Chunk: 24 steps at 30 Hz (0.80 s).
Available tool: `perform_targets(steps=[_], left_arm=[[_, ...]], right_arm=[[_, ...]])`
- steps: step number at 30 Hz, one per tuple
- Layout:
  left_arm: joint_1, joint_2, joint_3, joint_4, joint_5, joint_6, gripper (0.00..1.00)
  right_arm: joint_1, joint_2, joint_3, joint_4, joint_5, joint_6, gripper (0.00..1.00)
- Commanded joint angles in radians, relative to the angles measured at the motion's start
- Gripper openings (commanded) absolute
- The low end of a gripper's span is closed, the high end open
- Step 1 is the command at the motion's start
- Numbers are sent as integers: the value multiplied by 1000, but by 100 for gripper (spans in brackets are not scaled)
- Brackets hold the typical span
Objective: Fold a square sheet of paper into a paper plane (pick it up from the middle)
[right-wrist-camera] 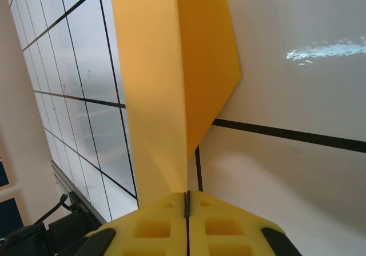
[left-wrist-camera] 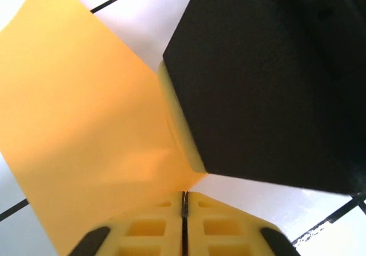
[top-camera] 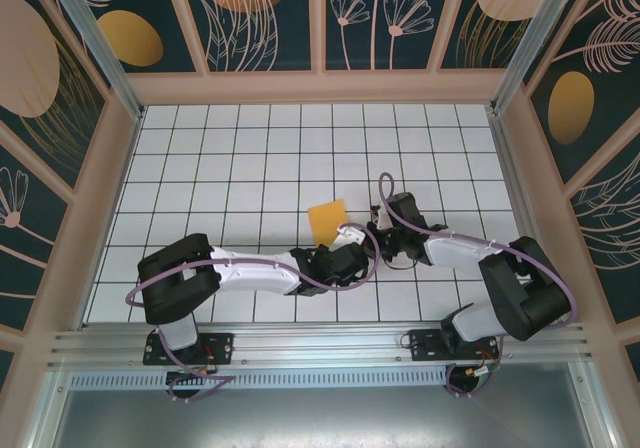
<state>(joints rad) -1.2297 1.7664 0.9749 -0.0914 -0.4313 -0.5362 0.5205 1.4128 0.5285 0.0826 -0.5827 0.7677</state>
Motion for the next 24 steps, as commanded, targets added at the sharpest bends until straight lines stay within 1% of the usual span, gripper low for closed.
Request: perform_targets(steps=[1,3,4,6,9,10,11,14,19,21,24], left_arm=[[-4,-14,-15,5,-11,3,3],[-5,-27,-34,24,-9,-3,0],[-5,-34,-41,30,-9,-8,0],[-4,-45,-55,46,-9,-13,0],[-1,-47,-78,73,-9,-35,0],[-1,-82,-93,90,-8,-46,0],[2,-91,-110,110,-2,-59,0],[31,-140,-178,203,48,-106,0],[114,-233,-314,397,203,-161,0],[140,-248,-346,435,248,-170,0],[165,-248,-370,469,302,-182,0]], right_arm=[[0,-4,41,-4,-7,-13,13],[-5,-11,45,-10,-5,-20,15],[-8,-17,49,-19,-5,-27,16],[-14,-29,59,-34,-1,-42,21],[-25,-47,69,-56,1,-60,25],[-29,-53,72,-64,4,-66,29],[-34,-56,74,-71,6,-71,31],[-50,-62,79,-88,7,-89,31],[-64,-56,89,-94,4,-118,31],[-64,-50,97,-95,7,-128,31],[-64,-27,118,-98,11,-144,27]])
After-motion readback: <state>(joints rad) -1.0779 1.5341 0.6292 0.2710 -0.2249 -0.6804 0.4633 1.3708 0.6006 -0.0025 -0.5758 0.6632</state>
